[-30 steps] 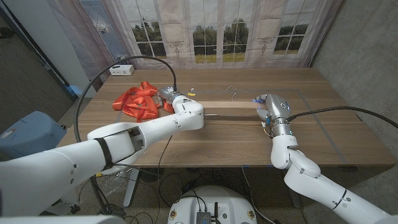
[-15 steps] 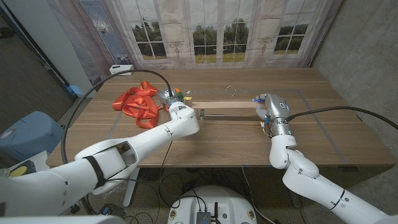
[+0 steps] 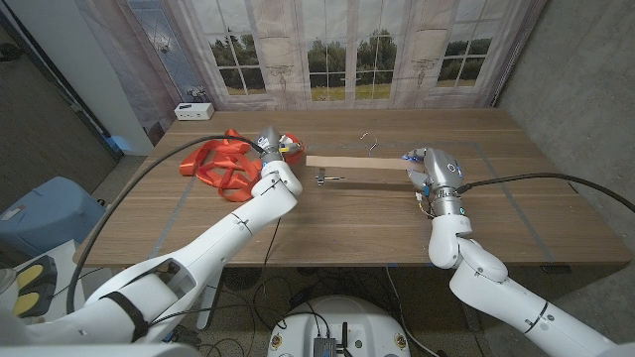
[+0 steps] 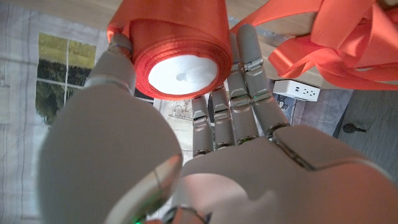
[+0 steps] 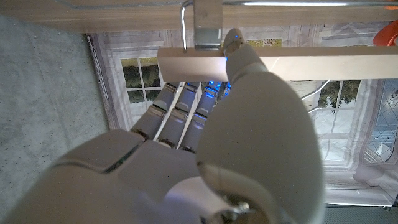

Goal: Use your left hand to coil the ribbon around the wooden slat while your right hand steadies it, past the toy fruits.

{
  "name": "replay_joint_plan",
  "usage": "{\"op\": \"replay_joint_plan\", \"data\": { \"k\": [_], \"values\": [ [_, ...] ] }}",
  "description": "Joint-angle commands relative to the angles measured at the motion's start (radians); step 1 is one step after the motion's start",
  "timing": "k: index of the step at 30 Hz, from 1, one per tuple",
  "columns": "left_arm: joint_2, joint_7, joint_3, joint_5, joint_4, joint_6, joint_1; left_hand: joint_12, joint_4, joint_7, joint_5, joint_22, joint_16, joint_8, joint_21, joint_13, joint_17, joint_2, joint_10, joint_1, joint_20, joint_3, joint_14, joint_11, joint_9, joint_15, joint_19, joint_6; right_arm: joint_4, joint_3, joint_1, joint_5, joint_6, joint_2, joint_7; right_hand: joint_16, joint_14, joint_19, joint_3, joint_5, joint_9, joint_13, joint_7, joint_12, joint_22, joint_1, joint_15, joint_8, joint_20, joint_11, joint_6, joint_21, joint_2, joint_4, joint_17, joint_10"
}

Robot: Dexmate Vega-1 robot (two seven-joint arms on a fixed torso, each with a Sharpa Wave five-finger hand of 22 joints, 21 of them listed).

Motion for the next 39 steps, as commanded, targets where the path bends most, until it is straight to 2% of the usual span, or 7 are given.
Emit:
{"op": "replay_joint_plan", "data": {
  "k": [1,7,18,29,39],
  "values": [
    [0.027,0.044,-0.06,-0.029,-0.088,-0.175,0.033,0.039,0.002,0.013,-0.003,0.001,-0.004,0.013,0.013,0.281,0.009,0.303,0.199,0.292,-0.102,0.06,0.283,-0.207,0.117,-0.35,0.01,0.165,0.013,0.018,-0.012,0.043,0.051,0.014,-0.018,-0.004,0.01,0.007,0.001,0.006,0.013,0.069,0.005,0.007,0.001,0.093,-0.154,0.005,0.002,0.004,0.011,0.006,0.104,0.005,0.004,0.065],
    [0.034,0.026,-0.077,-0.05,-0.114,-0.25,0.035,0.045,0.001,0.01,-0.003,-0.001,-0.008,0.017,0.018,0.29,0.014,0.302,0.202,0.29,-0.102,0.062,0.285,-0.206,0.128,-0.349,0.011,0.166,0.033,0.022,-0.011,0.073,0.104,0.023,-0.026,-0.006,0.011,0.007,-0.001,0.006,0.013,0.069,0.007,0.008,0.002,0.094,-0.155,0.005,0.003,0.004,0.01,0.009,0.104,0.005,0.006,0.066],
    [0.045,-0.026,-0.112,-0.09,-0.167,-0.368,0.032,0.051,0.002,0.006,-0.002,-0.003,-0.015,0.023,0.024,0.307,0.025,0.3,0.197,0.284,-0.103,0.068,0.285,-0.21,0.148,-0.348,0.002,0.162,0.086,-0.004,0.025,0.071,0.189,0.041,-0.046,-0.006,0.016,0.009,-0.004,0.006,0.013,0.066,0.009,0.01,0.002,0.097,-0.154,0.005,0.003,0.004,0.016,0.013,0.105,0.005,0.011,0.069],
    [0.05,-0.08,-0.145,-0.134,-0.239,-0.459,0.044,0.054,0.002,0.004,-0.002,-0.004,-0.021,0.027,0.031,0.321,0.033,0.298,0.193,0.28,-0.104,0.073,0.285,-0.211,0.164,-0.349,-0.001,0.159,0.183,-0.023,0.081,0.073,0.311,0.096,-0.109,-0.004,0.025,0.013,-0.008,0.007,0.013,0.064,0.017,0.015,0.002,0.101,-0.154,0.005,0.002,0.004,0.02,0.02,0.104,0.004,0.018,0.079],
    [0.05,-0.124,-0.155,-0.152,-0.282,-0.528,0.042,0.053,0.001,-0.001,-0.001,-0.005,-0.026,0.032,0.037,0.326,0.044,0.295,0.192,0.277,-0.105,0.079,0.287,-0.214,0.181,-0.349,-0.006,0.157,0.258,-0.046,0.133,0.071,0.367,0.138,-0.127,-0.008,0.028,0.014,-0.011,0.009,0.013,0.066,0.017,0.018,0.003,0.104,-0.154,0.004,0.002,0.002,0.021,0.026,0.104,0.004,0.021,0.077]
  ]
}}
